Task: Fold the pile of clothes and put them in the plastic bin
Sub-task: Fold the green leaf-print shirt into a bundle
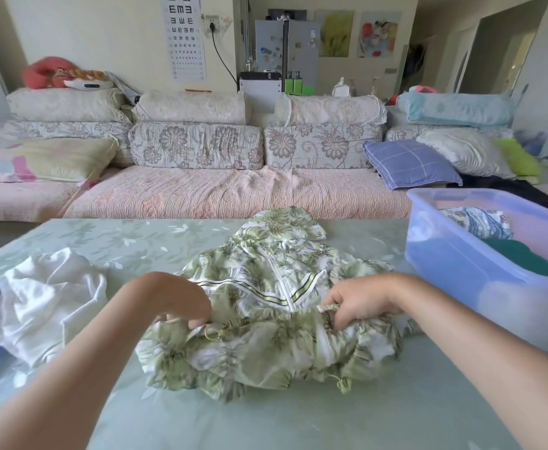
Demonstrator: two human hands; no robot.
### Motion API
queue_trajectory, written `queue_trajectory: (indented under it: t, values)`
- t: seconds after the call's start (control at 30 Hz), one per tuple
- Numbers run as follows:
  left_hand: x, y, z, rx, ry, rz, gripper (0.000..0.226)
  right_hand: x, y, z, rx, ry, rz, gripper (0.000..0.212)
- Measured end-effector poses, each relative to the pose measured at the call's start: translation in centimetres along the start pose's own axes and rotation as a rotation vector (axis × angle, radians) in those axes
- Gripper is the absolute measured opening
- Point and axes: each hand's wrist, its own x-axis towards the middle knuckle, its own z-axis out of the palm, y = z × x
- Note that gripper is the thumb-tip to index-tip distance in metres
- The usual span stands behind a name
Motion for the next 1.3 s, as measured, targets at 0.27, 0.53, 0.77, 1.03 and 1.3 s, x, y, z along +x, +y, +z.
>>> queue_trajectory:
  t: [0.27,0.53,0.77,1.03,1.3]
  values:
    - [-0.9,4.8,2.2,-0.147,0.568,0.208,0.025,-1.0,1.0,3.6,-0.321,0.68,-0.045,0.037]
    - [-0.6,5.4,6.0,0.011,0.214,0.474,0.066,-2.9,-0.8,7.0,-0.145,0.207,-0.198,0.011]
    - [-1.3,3.6,7.5,0.069,0.458,0.359,0.043,-4.0,0.5,7.0,-0.686,0.258,-0.089,0.037]
    - [-3.7,1.6,5.7,-0.27,0.76,0.283,0.041,-6.0,1.2,4.9,-0.409,0.628,-0.188,0.028]
    - [-6.5,1.0,4.0,-0.571,0.476,0.255,0.046,-10.6,0.4,2.8,-0.199,0.393,0.018,0.036]
